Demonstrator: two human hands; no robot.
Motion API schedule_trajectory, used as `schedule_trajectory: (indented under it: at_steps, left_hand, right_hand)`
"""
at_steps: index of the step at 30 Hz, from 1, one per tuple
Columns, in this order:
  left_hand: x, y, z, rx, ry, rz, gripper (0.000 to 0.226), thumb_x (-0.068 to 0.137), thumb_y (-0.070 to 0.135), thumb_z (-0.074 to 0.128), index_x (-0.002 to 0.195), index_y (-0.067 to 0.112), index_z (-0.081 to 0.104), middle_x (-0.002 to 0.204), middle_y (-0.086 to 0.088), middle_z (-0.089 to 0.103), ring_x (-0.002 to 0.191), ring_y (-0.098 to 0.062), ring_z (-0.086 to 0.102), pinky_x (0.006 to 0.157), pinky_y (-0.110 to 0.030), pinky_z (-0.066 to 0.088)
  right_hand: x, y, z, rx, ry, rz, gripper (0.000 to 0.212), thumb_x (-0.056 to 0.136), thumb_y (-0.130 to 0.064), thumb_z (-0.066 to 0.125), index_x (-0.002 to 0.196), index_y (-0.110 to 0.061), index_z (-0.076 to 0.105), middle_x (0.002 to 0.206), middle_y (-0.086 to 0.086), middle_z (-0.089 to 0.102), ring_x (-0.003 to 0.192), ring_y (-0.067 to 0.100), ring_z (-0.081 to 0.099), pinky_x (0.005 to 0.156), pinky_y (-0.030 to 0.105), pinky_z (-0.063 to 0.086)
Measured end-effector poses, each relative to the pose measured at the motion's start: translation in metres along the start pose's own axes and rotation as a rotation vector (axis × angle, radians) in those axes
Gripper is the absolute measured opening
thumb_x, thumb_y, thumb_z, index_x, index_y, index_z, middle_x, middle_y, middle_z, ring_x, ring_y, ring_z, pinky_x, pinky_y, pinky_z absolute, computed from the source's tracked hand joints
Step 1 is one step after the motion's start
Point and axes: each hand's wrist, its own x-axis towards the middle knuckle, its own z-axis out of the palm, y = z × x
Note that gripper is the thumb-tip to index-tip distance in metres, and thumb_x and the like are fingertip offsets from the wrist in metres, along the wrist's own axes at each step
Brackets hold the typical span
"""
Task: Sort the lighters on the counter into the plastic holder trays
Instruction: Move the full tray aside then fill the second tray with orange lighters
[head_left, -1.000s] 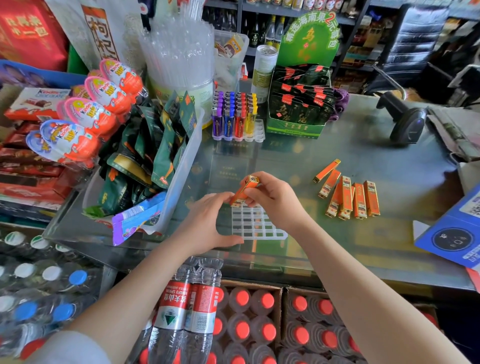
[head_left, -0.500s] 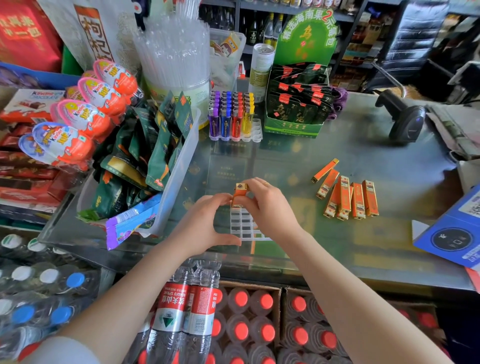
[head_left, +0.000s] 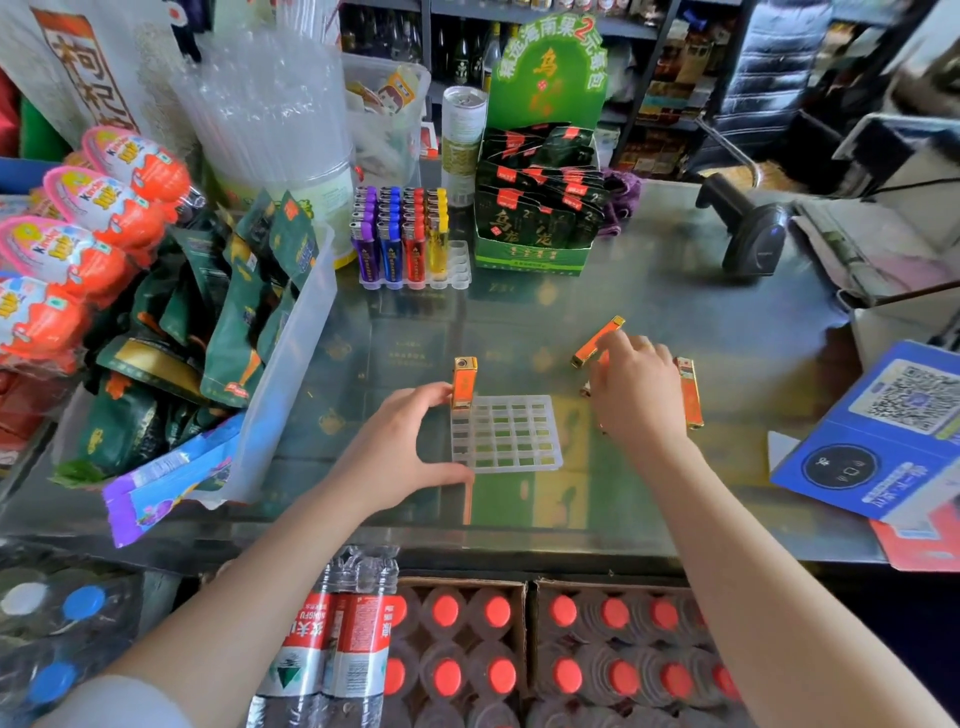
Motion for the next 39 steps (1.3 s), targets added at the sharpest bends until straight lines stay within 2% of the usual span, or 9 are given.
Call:
schedule_trajectory:
  at_steps: [9, 16, 19, 22, 25, 29, 33, 36, 39]
  left_hand:
    - [0.0, -0.001, 0.001, 0.029, 0.022, 0.004, 0.09, 0.061, 0.047, 0.077, 0.136, 0.029, 0.03, 0.137, 0.007, 0.038, 0.12, 0.0, 0.035, 0.104, -0.027, 0.03]
    - [-0.004, -0.002, -0.003, 0.044, 0.032, 0.008, 0.09, 0.062, 0.047, 0.076, 0.137, 0.028, 0.03, 0.137, 0.008, 0.038, 0.118, 0.001, 0.033, 0.1, -0.023, 0.027]
    - [-0.009, -0.004, -0.007, 0.056, 0.036, 0.002, 0.089, 0.062, 0.047, 0.076, 0.136, 0.027, 0.031, 0.137, 0.008, 0.038, 0.113, 0.005, 0.03, 0.1, -0.023, 0.027]
    - [-0.013, -0.005, -0.008, 0.056, 0.048, -0.003, 0.088, 0.062, 0.046, 0.077, 0.135, 0.027, 0.032, 0.137, 0.005, 0.04, 0.12, -0.002, 0.035, 0.101, -0.025, 0.029]
    - [-0.017, -0.006, -0.009, 0.065, 0.042, -0.005, 0.087, 0.063, 0.044, 0.077, 0.135, 0.026, 0.032, 0.136, 0.005, 0.041, 0.123, -0.007, 0.036, 0.101, -0.025, 0.029]
    - [-0.026, -0.012, -0.009, 0.05, 0.056, 0.008, 0.088, 0.061, 0.045, 0.078, 0.135, 0.026, 0.033, 0.135, 0.005, 0.043, 0.118, -0.002, 0.036, 0.101, -0.026, 0.031]
    - [-0.031, -0.014, -0.007, 0.034, 0.078, 0.019, 0.089, 0.061, 0.043, 0.079, 0.136, 0.024, 0.034, 0.135, 0.005, 0.044, 0.11, 0.005, 0.032, 0.098, -0.02, 0.028]
    - [-0.031, -0.015, -0.006, 0.019, 0.085, 0.012, 0.091, 0.06, 0.043, 0.079, 0.136, 0.023, 0.034, 0.135, 0.003, 0.044, 0.111, 0.003, 0.034, 0.097, -0.02, 0.027]
    - [-0.031, -0.017, -0.007, 0.002, 0.081, -0.005, 0.092, 0.059, 0.043, 0.079, 0.136, 0.022, 0.034, 0.136, 0.002, 0.044, 0.119, -0.003, 0.039, 0.099, -0.023, 0.029]
  right_hand:
    - [0.031, -0.023, 0.012, -0.213, -0.137, -0.046, 0.031, 0.094, -0.032, 0.042, 0.111, -0.008, 0.051, 0.12, 0.023, 0.051, 0.111, 0.038, 0.045, 0.087, 0.042, 0.041]
    - [0.028, -0.032, 0.016, -0.162, -0.151, -0.112, 0.028, 0.096, -0.025, 0.043, 0.117, -0.008, 0.047, 0.107, 0.02, 0.052, 0.105, 0.037, 0.048, 0.067, 0.038, 0.039]
    - [0.028, -0.038, 0.014, -0.079, -0.142, -0.098, 0.01, 0.093, -0.008, 0.045, 0.103, -0.005, 0.044, 0.1, 0.021, 0.057, 0.094, 0.037, 0.055, 0.06, 0.035, 0.037]
    - [0.028, -0.05, 0.006, -0.021, -0.234, -0.076, 0.018, 0.086, -0.002, 0.051, 0.1, -0.005, 0.041, 0.093, 0.019, 0.061, 0.081, 0.037, 0.06, 0.056, 0.035, 0.04]
    - [0.02, -0.056, 0.002, 0.102, -0.329, -0.125, 0.031, 0.078, -0.011, 0.058, 0.107, -0.005, 0.049, 0.093, 0.014, 0.062, 0.079, 0.033, 0.06, 0.063, 0.037, 0.051]
    - [-0.003, -0.052, -0.005, 0.48, -0.191, -0.128, 0.014, 0.079, -0.012, 0.056, 0.093, -0.011, 0.057, 0.082, 0.008, 0.065, 0.072, 0.028, 0.06, 0.066, 0.039, 0.054]
    - [-0.027, -0.052, -0.011, 0.865, -0.247, -0.191, 0.013, 0.085, -0.004, 0.058, 0.094, -0.011, 0.062, 0.095, -0.003, 0.069, 0.088, 0.012, 0.066, 0.081, 0.023, 0.053]
    - [-0.041, -0.056, -0.006, 0.919, -0.349, -0.225, 0.016, 0.085, -0.004, 0.059, 0.098, -0.009, 0.067, 0.098, -0.007, 0.069, 0.089, 0.006, 0.065, 0.082, 0.019, 0.053]
    - [-0.047, -0.062, 0.001, 0.929, -0.36, -0.183, 0.013, 0.085, -0.003, 0.06, 0.096, -0.006, 0.066, 0.09, 0.001, 0.07, 0.079, 0.006, 0.066, 0.077, 0.019, 0.054]
